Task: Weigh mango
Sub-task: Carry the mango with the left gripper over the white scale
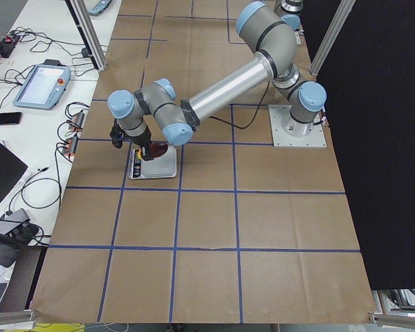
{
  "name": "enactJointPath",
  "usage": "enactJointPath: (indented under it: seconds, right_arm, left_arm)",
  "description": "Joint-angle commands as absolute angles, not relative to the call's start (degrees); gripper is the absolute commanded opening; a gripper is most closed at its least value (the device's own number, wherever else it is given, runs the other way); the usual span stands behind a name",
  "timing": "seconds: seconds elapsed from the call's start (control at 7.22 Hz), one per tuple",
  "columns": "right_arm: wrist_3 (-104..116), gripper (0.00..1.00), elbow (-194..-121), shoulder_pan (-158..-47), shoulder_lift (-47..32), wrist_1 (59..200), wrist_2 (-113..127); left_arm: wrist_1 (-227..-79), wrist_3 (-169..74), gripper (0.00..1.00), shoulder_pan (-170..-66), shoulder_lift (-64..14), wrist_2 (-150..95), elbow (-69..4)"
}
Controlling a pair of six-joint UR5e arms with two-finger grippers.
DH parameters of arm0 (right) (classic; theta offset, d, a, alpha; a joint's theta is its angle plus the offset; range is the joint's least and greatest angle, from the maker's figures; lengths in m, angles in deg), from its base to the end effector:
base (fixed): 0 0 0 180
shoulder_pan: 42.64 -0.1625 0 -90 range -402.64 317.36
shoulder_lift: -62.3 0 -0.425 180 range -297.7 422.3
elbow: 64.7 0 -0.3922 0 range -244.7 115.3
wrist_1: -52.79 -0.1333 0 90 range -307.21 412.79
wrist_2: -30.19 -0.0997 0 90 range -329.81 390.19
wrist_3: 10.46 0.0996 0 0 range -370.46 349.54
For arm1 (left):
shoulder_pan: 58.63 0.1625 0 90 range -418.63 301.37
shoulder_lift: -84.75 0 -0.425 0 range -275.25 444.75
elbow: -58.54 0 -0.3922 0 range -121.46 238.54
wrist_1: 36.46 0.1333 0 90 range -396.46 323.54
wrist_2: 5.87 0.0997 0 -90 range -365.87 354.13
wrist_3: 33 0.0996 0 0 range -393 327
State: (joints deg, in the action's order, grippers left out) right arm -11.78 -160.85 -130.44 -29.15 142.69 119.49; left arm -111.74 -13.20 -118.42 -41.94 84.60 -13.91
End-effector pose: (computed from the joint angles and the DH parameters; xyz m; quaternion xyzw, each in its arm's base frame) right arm 0.1163 -0.4760 0.4476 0.0079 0.9991 0.0417 0.0074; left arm 0.2459 -0.6856 0.2677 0.0905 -0.9951 -0.0367 0.0126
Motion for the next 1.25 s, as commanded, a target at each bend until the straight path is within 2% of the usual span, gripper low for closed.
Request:
enactJointPath:
  seconds: [0.0,0.42,0.55,0.69,1.11]
  right_arm:
    - [-11.8,1.0,-160.9,-130.4,-29.2,142.7,119.5]
    - [-11.8,1.0,-160.9,-130.4,-29.2,142.7,119.5]
    - [-11.8,1.0,-160.9,-130.4,-29.1,142.7,119.5]
    - [-11.8,1.0,-160.9,-130.4,-29.1,142.7,119.5]
    - [-11.8,1.0,-160.9,-130.4,-29.2,142.7,119.5]
  left_arm:
    - [-107.8,-13.3,0.4,-118.6,-43.7,84.7,-15.7]
    - [-107.7,-14.2,0.44,-119.3,-44.4,84.7,-15.7]
    - [-107.3,-13.8,0.62,-119.4,-44.8,84.6,-15.0]
    - [-106.6,-13.6,1.0,-119.4,-44.3,84.7,-14.5]
    - [-108.7,-14.3,1.0,-119.5,-38.1,84.8,-13.9]
